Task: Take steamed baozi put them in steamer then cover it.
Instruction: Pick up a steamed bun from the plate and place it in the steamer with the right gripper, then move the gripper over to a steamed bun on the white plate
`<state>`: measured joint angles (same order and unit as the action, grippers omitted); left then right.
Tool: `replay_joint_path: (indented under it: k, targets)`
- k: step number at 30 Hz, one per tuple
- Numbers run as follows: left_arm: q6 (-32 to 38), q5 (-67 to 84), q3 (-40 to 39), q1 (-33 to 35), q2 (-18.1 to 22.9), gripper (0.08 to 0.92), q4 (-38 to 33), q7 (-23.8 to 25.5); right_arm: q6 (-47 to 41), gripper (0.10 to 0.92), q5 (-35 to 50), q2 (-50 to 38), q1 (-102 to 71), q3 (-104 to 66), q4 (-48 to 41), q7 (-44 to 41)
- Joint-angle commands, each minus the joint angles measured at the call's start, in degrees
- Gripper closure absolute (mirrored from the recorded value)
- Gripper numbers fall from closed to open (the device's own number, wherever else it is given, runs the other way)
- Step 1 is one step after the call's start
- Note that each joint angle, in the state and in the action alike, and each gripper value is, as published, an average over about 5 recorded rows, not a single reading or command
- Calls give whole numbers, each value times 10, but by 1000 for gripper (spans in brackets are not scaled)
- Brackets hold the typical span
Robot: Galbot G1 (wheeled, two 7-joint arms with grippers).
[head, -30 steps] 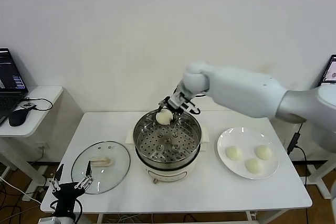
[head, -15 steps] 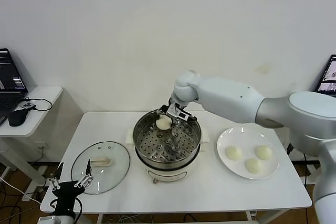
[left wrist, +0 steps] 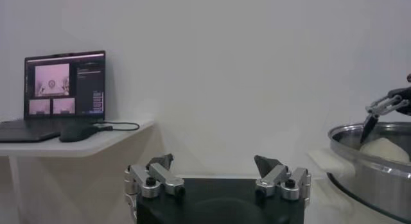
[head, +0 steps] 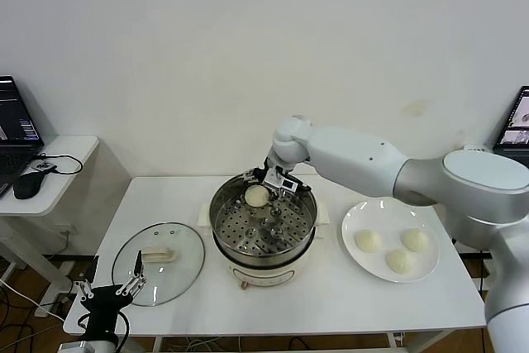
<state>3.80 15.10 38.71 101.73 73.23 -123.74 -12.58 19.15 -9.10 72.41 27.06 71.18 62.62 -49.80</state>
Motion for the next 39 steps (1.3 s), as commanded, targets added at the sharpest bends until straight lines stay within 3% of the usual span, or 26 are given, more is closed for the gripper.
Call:
replay_joint_path:
  k: [1,4,8,13,20,27,39]
  targets:
    - [-1,1,1,0,-1,177,-2,1,-104,203,107,-48,50,4,78,-26]
    - [-2,2,2,0,-4,177,-7,1,-232,202,181,-119,80,2,164,-51]
    - [-3,2,4,-2,-12,177,-10,2,-325,203,212,-211,99,-11,232,-57]
    - [-3,2,8,-3,-20,177,-8,4,-380,203,218,-336,91,-48,294,-63]
    - [-6,1,7,-9,-27,177,-8,4,-389,203,140,-468,25,-51,329,-67]
    - [-9,-2,6,-11,-28,177,-8,4,-386,203,80,-496,-113,-115,312,-60]
    - [-15,-2,23,-7,-30,177,-8,4,-375,203,22,-420,-276,-220,191,-57]
